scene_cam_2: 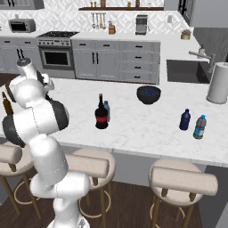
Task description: Move the plastic bottles in the middle to the plastics group, and the glass bottles in the middle to the glass group.
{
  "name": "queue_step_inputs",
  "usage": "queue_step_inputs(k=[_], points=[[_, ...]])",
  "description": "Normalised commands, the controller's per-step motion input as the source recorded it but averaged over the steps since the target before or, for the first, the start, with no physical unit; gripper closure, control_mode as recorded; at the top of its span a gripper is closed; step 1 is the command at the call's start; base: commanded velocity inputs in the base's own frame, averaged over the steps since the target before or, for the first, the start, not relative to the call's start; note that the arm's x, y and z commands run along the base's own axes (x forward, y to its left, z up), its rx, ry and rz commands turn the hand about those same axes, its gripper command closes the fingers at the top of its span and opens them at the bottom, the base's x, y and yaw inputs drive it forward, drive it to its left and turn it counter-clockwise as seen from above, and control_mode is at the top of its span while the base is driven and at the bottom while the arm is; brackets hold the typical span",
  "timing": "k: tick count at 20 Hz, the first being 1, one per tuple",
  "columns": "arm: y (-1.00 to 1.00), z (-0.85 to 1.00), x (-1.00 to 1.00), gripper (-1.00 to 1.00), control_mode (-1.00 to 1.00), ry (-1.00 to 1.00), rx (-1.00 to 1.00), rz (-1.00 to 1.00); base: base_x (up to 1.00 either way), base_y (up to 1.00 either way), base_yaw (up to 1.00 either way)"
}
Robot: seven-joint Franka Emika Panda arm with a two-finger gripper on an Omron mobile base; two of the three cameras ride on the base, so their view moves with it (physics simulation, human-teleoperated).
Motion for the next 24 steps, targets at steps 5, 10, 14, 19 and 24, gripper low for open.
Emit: queue_step_inputs(k=[5, 10, 14, 19, 24], points=[[-0.84, 0.00, -1.00, -1.00, -1.00, -0.03, 0.09, 0.00, 0.00, 0.00, 0.00], [-0.77, 0.05, -0.73, -1.00, -1.00, 0.00, 0.01, -0.09, 0.00, 0.00, 0.00], [-0.85, 0.40, -0.10, -1.00, -1.00, 0.04, 0.00, -0.25, 0.00, 0.00, 0.00], [-0.84, 0.82, 0.33, -1.00, -1.00, 0.19, -0.03, -0.27, 0.00, 0.00, 0.00], [-0.86, 0.42, 0.10, -1.00, -1.00, 0.25, -0.06, -0.23, 0.00, 0.00, 0.00]])
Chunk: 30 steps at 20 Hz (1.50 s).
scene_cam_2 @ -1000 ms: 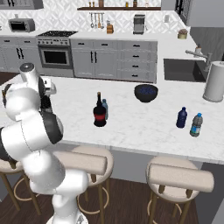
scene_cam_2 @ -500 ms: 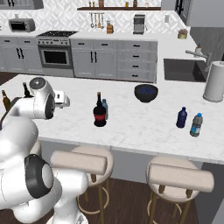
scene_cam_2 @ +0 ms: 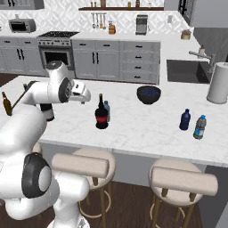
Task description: Move the plastic bottles in the middle to the plastics group, and the glass bottles in the middle to the glass group.
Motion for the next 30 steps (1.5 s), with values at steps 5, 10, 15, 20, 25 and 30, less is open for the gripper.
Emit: queue_step_inputs(k=[5, 10, 15, 20, 25, 30], points=[[-0.71, -0.20, -0.10, -1.00, -1.00, 0.09, -0.02, -0.11, 0.00, 0.00, 0.00], [-0.12, -0.29, 0.07, -1.00, -1.00, -0.08, 0.02, 0.00, 0.00, 0.00, 0.00], [0.00, -0.07, 0.41, -1.00, -1.00, -0.04, 0.01, 0.00, 0.00, 0.00, 0.00], [-0.13, -0.36, 0.47, -1.00, -1.00, 0.00, 0.00, 0.00, 0.00, 0.00, 0.00], [-0.24, -0.32, 0.40, -1.00, -1.00, 0.00, 0.01, 0.02, 0.00, 0.00, 0.00], [-0.02, -0.10, 0.22, -1.00, -1.00, 0.00, 0.08, 0.07, 0.00, 0.00, 0.00]])
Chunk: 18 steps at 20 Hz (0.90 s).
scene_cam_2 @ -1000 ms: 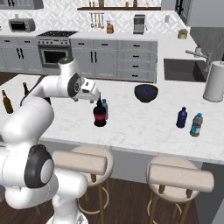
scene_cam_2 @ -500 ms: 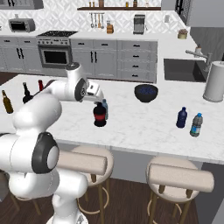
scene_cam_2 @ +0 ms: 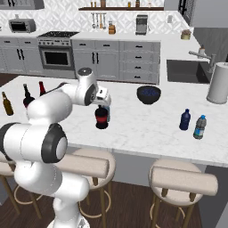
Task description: Move the plastic bottles in the middle to the plastics group, and the glass bottles in the middle to the glass group.
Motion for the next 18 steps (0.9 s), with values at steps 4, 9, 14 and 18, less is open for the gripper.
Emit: queue_step_inputs(k=[4, 9, 14, 18], points=[[0.00, -0.04, 0.05, -1.00, -1.00, 0.00, 0.02, 0.07, 0.00, 0.00, 0.00], [0.00, -0.05, 0.30, -1.00, -1.00, 0.00, 0.00, 0.00, 0.00, 0.00, 0.00], [0.00, -0.02, 0.34, -1.00, -1.00, 0.00, 0.00, 0.00, 0.00, 0.00, 0.00], [0.00, 0.00, 0.07, -1.00, -1.00, 0.00, 0.00, 0.00, 0.00, 0.00, 0.00]])
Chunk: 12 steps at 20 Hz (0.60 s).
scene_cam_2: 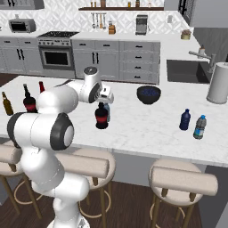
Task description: Move the plastic bottles in the middle to the plastics group, and the glass bottles in the middle to the glass group.
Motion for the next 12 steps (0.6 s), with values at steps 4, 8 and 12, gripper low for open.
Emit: queue_step_inputs(k=[4, 8, 12], points=[[0.05, -0.04, 0.00, -1.00, -1.00, -0.02, 0.00, 0.01, 0.00, 0.00, 0.00], [0.05, -0.25, 0.09, -1.00, -1.00, -0.01, 0.00, 0.02, 0.00, 0.00, 0.00], [0.00, -0.27, 0.13, -1.00, -1.00, 0.00, 0.00, 0.00, 0.00, 0.00, 0.00]])
